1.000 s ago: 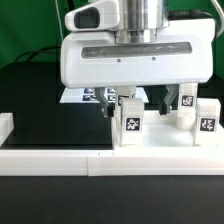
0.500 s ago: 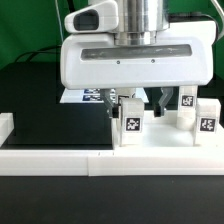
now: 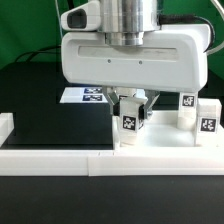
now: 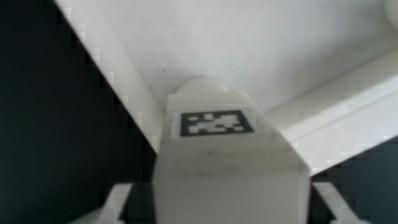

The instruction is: Assemble square table

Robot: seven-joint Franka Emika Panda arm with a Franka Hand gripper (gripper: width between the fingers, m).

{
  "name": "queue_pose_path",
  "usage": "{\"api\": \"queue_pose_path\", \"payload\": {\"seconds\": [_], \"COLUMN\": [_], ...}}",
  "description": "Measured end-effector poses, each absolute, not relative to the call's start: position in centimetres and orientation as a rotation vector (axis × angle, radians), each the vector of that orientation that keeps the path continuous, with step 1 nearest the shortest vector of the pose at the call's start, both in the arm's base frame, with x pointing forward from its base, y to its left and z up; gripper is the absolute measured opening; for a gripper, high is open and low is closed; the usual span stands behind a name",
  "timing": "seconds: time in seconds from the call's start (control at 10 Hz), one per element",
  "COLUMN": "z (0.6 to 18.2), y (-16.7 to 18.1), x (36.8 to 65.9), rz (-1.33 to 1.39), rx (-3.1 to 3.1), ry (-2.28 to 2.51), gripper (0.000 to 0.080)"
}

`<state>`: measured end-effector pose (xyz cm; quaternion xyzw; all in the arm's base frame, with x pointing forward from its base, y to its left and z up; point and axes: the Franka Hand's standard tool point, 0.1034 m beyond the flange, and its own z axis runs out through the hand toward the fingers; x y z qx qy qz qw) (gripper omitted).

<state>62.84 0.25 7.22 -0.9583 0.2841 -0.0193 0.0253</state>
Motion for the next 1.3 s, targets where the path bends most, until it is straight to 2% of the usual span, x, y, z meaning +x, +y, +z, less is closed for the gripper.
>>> {"api": "queue_pose_path", "payload": {"seconds": [0.5,0.9,1.3], "z": [6.85,6.85,6.79], "y": [-0.43,-0.42,-0.10], "x": [62.35,62.17,61.83], "rz": [-0.094,-0.077,-0.020], "rx": [-2.336,-2.109,-1.626], "ry": [1.934,2.175,2.475], "gripper": [0.0294,0.0294,0.0294]}}
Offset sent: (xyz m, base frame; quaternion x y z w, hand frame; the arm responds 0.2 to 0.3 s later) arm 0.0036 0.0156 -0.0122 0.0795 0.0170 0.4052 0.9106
